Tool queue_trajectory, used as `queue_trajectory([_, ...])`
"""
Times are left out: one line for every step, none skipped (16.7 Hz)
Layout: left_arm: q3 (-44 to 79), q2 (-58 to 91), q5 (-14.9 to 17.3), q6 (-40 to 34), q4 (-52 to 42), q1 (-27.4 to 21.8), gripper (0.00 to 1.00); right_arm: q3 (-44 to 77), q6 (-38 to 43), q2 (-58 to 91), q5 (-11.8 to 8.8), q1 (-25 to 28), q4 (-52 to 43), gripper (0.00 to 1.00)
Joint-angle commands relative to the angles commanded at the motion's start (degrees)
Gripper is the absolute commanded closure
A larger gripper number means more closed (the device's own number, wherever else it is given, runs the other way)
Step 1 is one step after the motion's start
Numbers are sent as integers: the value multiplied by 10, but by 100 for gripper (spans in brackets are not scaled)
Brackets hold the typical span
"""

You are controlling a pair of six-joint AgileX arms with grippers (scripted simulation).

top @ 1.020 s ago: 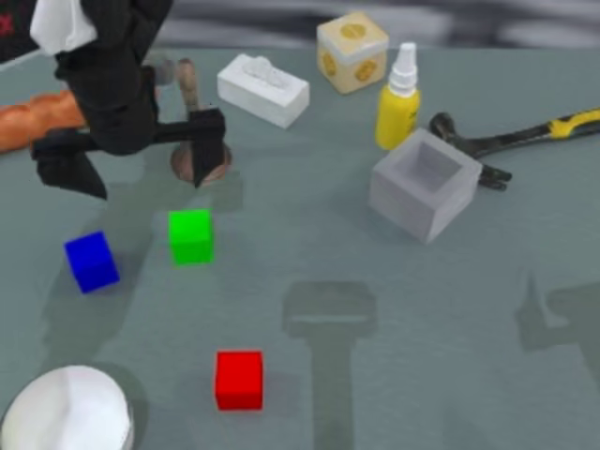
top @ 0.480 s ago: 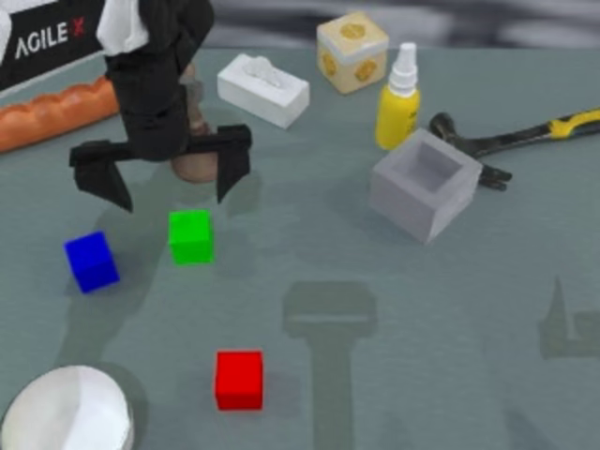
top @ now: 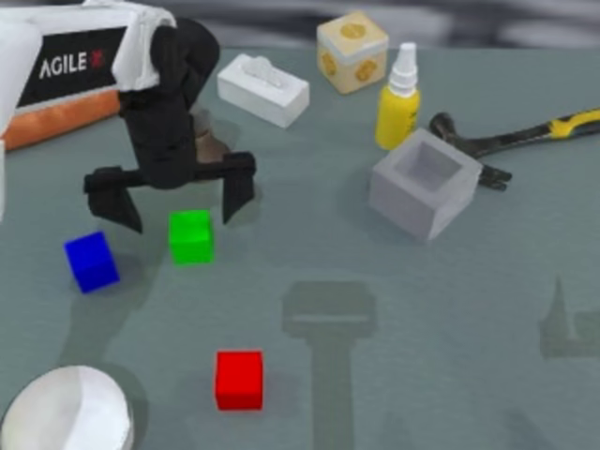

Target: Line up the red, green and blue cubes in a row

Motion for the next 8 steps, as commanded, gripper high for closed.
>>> queue_trajectory([-13, 8, 0, 0, 23, 0, 0, 0, 0, 0, 0, 0, 0, 0])
queue_trajectory([-24, 16, 0, 0, 41, 0, 0, 0, 0, 0, 0, 0, 0, 0])
queue_trajectory([-32, 22, 0, 0, 53, 0, 0, 0, 0, 0, 0, 0, 0, 0])
queue_trajectory([-37, 25, 0, 0, 60, -1, 0, 0, 0, 0, 0, 0, 0, 0])
queue_trajectory([-37, 26, 0, 0, 60, -1, 0, 0, 0, 0, 0, 0, 0, 0])
queue_trajectory([-37, 26, 0, 0, 60, -1, 0, 0, 0, 0, 0, 0, 0, 0])
queue_trajectory([-37, 26, 0, 0, 60, -1, 0, 0, 0, 0, 0, 0, 0, 0])
queue_trajectory([-37, 26, 0, 0, 60, -1, 0, 0, 0, 0, 0, 0, 0, 0])
